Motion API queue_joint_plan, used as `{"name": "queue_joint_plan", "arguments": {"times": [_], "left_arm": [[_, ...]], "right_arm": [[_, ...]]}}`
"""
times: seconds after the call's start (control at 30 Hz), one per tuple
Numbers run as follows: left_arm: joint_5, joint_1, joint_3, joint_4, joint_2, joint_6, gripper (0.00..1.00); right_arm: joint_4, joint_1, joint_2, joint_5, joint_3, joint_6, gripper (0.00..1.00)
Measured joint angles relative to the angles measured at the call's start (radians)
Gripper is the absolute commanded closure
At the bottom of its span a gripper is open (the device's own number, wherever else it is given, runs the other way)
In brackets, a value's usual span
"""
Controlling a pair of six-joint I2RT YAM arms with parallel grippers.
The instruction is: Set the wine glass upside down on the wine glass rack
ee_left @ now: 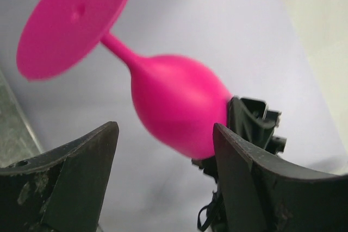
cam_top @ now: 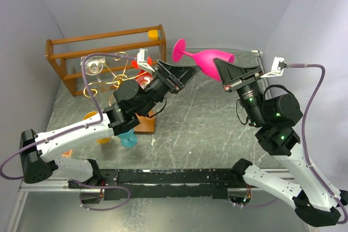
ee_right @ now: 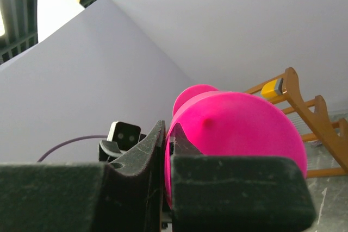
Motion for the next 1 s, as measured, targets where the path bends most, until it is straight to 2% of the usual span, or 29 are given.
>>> {"name": "queue_joint_plan", "arguments": {"times": [0.13, 0.37, 0.6, 0.87, 1.0], "left_arm": [[-0.065, 0.001, 0.0, 0.064, 0.0, 0.001, 0.19], [-0.166, 0.001, -0.006, 0.085, -0.006, 0.01, 0.34], [-0.234, -0.003, -0.067, 0.087, -0.046, 0.02, 0.53], [-0.241, -0.004, -0.071, 0.122, -0.056, 0.035, 0.72], [-0.239, -0.005, -0.072, 0.127, -0.061, 0.043, 0.9]], "right_arm": [[-0.002, 0.0, -0.008, -0.035, -0.009, 0.011, 1.0], [0.0, -0.001, -0.024, -0.137, -0.038, 0.037, 1.0], [-0.004, -0.002, -0.066, -0.286, -0.118, 0.056, 1.0], [-0.044, -0.005, -0.105, -0.359, -0.132, 0.058, 1.0], [-0.054, -0.005, -0.109, -0.378, -0.132, 0.058, 1.0]]}}
